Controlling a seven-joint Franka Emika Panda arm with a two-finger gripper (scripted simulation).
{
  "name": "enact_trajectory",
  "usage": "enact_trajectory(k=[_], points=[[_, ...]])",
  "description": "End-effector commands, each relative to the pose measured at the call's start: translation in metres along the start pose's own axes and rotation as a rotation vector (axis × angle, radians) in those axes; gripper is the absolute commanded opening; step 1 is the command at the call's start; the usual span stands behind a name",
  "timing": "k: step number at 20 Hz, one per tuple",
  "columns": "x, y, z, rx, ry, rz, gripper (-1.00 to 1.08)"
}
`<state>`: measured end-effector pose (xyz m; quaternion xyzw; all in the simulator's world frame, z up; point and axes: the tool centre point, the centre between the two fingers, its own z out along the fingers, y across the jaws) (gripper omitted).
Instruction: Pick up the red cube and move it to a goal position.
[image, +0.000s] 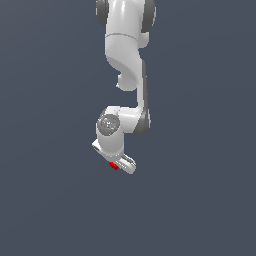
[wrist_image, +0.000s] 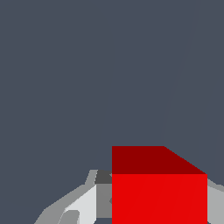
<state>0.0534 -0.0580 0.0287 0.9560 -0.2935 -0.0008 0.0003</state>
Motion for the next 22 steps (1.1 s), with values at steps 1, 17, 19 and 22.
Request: enact_trajectory(k=[1, 17, 19, 22], points=[[-0.003, -0.001, -0.009, 0.001, 0.001, 0.0, -1.0], [-0.06, -0.005, -0.126, 0.002, 0.0, 0.0, -1.0], [-0.069, -0.006, -0.146, 0.002, 0.0, 0.0, -1.0], [-0.081, -0.007, -0.173, 0.001, 0.001, 0.0, -1.0]])
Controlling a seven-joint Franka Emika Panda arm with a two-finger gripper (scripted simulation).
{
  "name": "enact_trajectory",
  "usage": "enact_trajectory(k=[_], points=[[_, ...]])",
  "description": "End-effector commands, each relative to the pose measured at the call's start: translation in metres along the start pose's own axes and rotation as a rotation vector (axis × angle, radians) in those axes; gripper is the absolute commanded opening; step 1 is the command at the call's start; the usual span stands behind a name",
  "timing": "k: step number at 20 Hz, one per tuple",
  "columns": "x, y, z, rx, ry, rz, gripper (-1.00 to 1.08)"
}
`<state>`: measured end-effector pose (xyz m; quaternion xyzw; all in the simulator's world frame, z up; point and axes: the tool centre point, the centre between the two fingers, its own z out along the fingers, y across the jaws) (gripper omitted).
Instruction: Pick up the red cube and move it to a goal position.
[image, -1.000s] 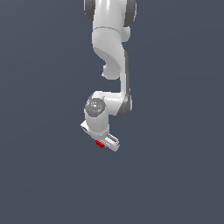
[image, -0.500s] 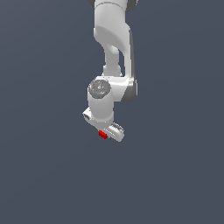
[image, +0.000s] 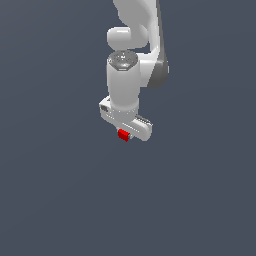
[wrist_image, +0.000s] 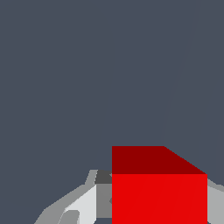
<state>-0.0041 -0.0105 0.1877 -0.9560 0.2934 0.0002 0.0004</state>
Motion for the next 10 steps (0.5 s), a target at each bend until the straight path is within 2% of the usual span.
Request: enact_trajectory(k=[1, 10], points=[[-0.01, -0.001, -0.022, 0.0, 0.0, 0.0, -1.0], [-0.033, -0.004, -0.077, -0.001, 0.001, 0.0, -1.0]])
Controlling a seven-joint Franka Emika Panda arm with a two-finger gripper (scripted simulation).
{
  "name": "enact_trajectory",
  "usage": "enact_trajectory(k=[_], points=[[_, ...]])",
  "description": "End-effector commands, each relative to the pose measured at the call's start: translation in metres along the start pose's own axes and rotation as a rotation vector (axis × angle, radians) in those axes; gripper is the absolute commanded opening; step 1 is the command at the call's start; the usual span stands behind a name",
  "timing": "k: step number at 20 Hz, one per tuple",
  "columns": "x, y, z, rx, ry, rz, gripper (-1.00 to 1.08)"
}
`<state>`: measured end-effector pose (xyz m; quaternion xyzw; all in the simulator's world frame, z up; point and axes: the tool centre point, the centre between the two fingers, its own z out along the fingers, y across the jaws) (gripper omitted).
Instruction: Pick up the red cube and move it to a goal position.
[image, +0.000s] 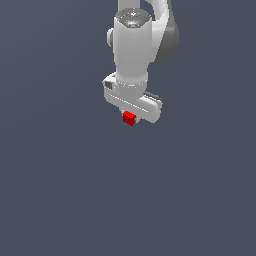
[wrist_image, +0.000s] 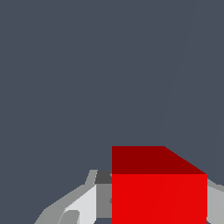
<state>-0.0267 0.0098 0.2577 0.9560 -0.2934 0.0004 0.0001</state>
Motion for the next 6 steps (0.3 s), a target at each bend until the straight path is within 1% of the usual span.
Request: enact_trajectory(k=[1, 6], points=[[-0.0046, -0.0005, -0.0108, -0.001, 0.0, 0.0, -1.0], [-0.0077, -0.0013, -0.0188, -0.001, 0.0, 0.0, -1.0]])
